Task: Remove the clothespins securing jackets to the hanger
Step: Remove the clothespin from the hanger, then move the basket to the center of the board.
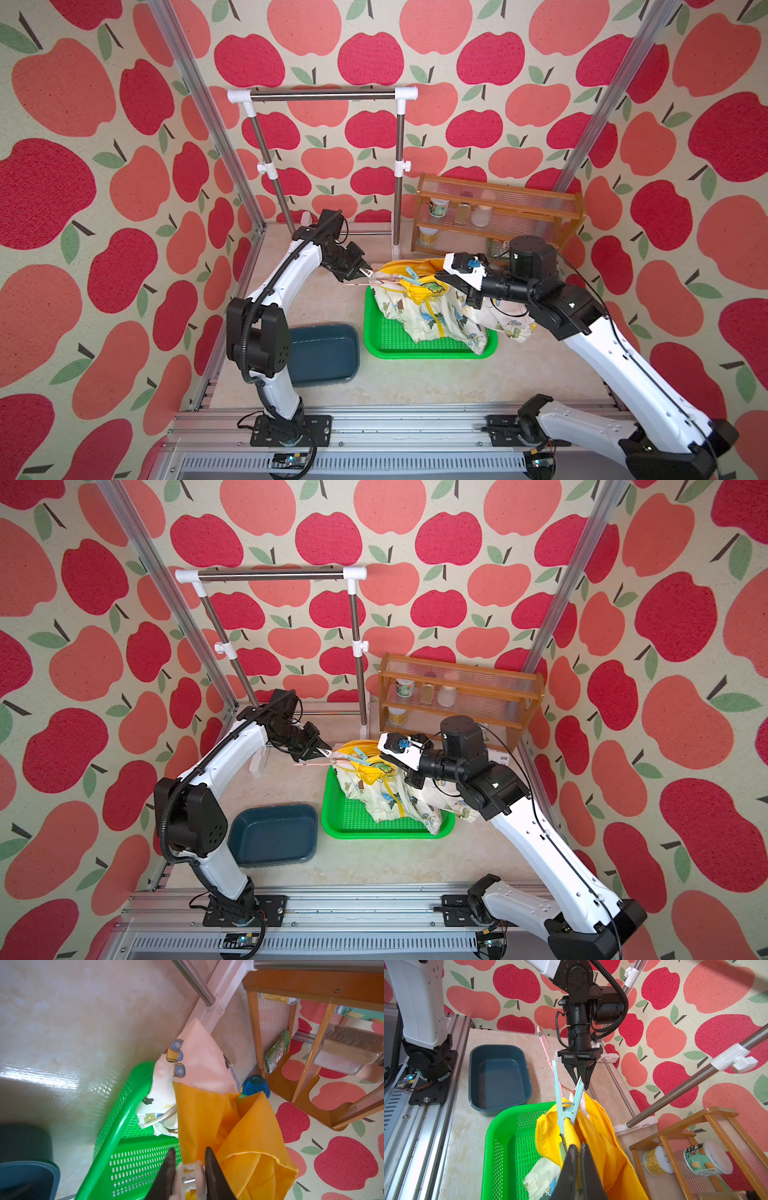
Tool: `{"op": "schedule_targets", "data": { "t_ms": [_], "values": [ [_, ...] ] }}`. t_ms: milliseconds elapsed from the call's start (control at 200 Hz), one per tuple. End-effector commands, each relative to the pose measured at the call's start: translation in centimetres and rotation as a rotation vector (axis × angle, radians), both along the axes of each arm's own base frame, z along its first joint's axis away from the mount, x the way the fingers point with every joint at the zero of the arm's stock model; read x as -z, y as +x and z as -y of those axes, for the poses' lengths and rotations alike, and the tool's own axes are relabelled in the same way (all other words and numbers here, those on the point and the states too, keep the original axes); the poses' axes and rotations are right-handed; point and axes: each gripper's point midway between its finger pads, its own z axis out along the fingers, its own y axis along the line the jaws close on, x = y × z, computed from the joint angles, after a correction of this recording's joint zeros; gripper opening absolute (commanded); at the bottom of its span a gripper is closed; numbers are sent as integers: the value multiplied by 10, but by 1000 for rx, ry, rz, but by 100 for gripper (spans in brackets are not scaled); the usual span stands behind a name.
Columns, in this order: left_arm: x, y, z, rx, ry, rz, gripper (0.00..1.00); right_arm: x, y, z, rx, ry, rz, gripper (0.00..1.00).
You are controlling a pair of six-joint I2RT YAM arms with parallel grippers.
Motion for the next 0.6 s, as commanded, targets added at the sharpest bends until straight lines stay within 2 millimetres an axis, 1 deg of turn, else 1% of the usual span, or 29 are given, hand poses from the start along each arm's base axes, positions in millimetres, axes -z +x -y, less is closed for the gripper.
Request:
{"op": "schedule_targets", "data": {
  "t_ms": [0,65,160,400,510,595],
  "values": [
    [-15,0,-20,-51,31,30,0,-9,1,2,24,28,26,0],
    [-22,0,-26,-64,30,42,0,-7,2,2,29,23,22,0],
    [-26,-6,-36,-69,48,44,0,-4,3,3,36,19,17,0],
    [-30,-28,-68,-100,104,35,0,-2,6,4,52,13,22,0],
    [-25,-49,-82,-88,181,3,0,-2,6,5,57,10,24,0],
    [-19,-75,-96,-93,258,-31,0,-2,7,6,66,7,31,0]
  ]
}}
